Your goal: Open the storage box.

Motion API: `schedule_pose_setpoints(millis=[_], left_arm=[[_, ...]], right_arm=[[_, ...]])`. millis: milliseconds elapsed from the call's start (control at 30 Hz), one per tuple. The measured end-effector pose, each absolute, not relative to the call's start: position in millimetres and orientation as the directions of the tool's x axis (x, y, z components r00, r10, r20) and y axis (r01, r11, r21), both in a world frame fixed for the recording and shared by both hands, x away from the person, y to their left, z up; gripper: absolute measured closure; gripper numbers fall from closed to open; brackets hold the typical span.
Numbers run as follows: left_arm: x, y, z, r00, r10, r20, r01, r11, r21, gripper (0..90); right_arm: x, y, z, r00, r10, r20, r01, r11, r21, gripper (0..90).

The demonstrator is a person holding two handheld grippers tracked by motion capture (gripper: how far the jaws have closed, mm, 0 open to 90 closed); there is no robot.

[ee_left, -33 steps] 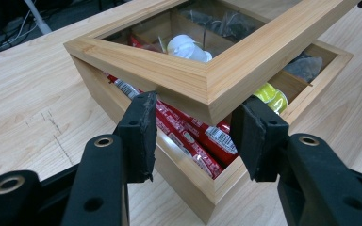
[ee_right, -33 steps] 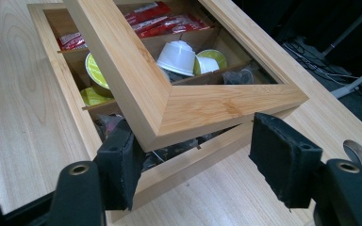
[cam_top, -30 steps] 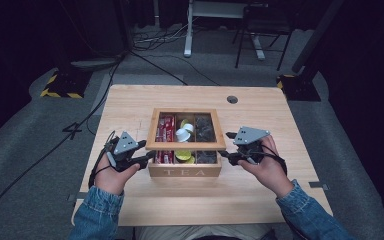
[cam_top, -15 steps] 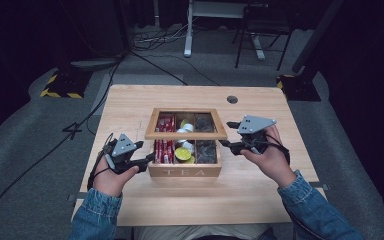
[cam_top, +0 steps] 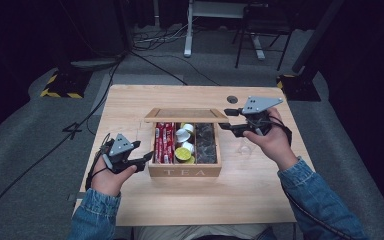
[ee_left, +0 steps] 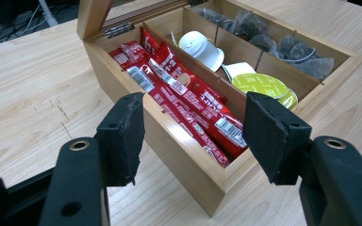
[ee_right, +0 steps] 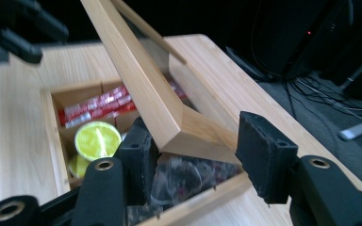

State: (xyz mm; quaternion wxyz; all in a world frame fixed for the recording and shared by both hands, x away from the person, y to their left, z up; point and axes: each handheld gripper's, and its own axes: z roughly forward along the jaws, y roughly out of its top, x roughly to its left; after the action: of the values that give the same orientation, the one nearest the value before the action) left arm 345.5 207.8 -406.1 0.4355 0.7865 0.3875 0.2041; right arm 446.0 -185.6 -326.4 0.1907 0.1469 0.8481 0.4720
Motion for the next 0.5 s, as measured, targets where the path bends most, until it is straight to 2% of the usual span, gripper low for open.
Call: schedule_pose_setpoints(millis=[100, 500], left_arm=[[346.9, 207.6, -406.9, 0.615, 0.788, -0.015, 0.432, -0.321, 0.843, 39.8], [350.0, 212.9, -408.9, 0.606, 0.795, -0.02, 0.437, -0.312, 0.844, 39.6]], right_arm=[[454.8, -187.1, -322.7, -0.89, 0.428, -0.154, 0.083, 0.487, 0.87, 49.0], [485.6, -185.3, -300.3, -0.869, 0.471, -0.149, 0.086, 0.441, 0.893, 53.3]])
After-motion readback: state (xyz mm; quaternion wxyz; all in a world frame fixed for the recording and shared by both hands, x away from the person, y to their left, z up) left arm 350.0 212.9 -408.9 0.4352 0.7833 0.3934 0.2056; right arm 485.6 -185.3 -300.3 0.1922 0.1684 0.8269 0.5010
